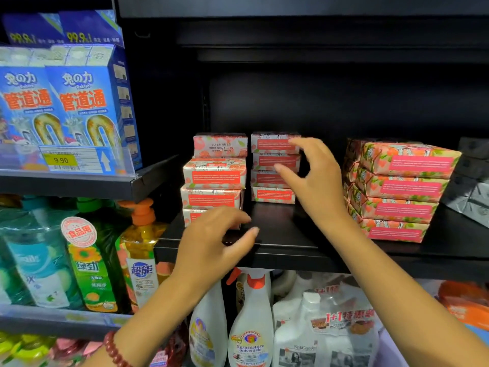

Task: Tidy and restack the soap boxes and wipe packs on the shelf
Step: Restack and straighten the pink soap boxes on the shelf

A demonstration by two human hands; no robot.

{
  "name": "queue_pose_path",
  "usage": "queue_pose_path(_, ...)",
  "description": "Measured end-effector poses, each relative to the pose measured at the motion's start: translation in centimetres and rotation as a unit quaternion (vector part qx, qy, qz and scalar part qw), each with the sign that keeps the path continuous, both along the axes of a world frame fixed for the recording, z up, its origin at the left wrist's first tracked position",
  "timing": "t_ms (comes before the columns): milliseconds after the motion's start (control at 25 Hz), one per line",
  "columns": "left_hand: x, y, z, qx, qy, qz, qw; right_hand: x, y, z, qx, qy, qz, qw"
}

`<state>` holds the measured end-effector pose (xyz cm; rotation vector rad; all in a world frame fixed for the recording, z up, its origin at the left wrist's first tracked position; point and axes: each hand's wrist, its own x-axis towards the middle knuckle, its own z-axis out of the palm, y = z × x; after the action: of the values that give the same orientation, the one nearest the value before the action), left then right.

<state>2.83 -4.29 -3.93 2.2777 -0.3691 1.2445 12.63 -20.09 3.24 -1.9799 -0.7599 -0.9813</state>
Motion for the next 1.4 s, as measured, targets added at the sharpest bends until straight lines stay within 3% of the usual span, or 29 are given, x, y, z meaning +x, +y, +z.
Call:
queue_pose_path(120,0.1,-0.2,-0.4,0.063,0.056,0.021,0.996,2.8,1.6,1.5,-0.044,0.006,-0.09,0.995)
queue_pose_path(280,0.2,0.1,-0.1,0.024,0.092,0.007,0.995,4.9,2.7,1.1,-0.146,0.021,-0.143,0.979)
queue_pose_path(480,-0.1,0.2,-0.2,0.018,0.105,-0.002,0.994,4.5,2.5,0.9,-0.155,-0.086,-0.221,0.959)
queue_pose_path(640,-0.1,0.1,-0.1,0.011,0.116,0.008,0.993,2.2,0.7,0.4,-0.137,-0.174,-0.194,0.956)
queue_pose_path(720,-0.3,0.1,0.0,-0.043,0.122,-0.007,0.992,0.3,-0.5,-0.3,-0.108,-0.198,-0.158,0.961)
queue_pose_path(800,-0.5,-0.1,0.6,-0.158,0.116,-0.064,0.979,-1.7,-1.6,-1.1,-0.07,-0.239,-0.126,0.96)
queue_pose_path(880,-0.5,-0.2,1.8,-0.284,0.116,-0.142,0.941,-3.5,-2.3,-2.0,-0.047,-0.308,-0.094,0.945)
queue_pose_path(960,-0.7,-0.3,3.3,-0.373,0.173,-0.203,0.889,-4.8,-2.3,-2.6,-0.055,-0.382,-0.061,0.921)
queue_pose_path(1000,-1.0,-0.3,3.9,-0.386,0.202,-0.222,0.872,-5.3,-2.1,-2.8,-0.066,-0.412,-0.051,0.907)
queue_pose_path(1080,-1.5,-0.5,4.3,-0.352,0.211,-0.234,0.881,-5.8,-1.7,-3.2,-0.084,-0.444,-0.04,0.891)
queue_pose_path(1200,-2.3,-0.7,4.1,-0.311,0.14,-0.259,0.904,-6.2,-2.0,-3.8,-0.116,-0.395,0.014,0.911)
queue_pose_path(1400,-2.2,-0.3,3.4,-0.319,0.101,-0.24,0.911,-7.2,-3.7,-2.9,-0.044,-0.119,0.101,0.987)
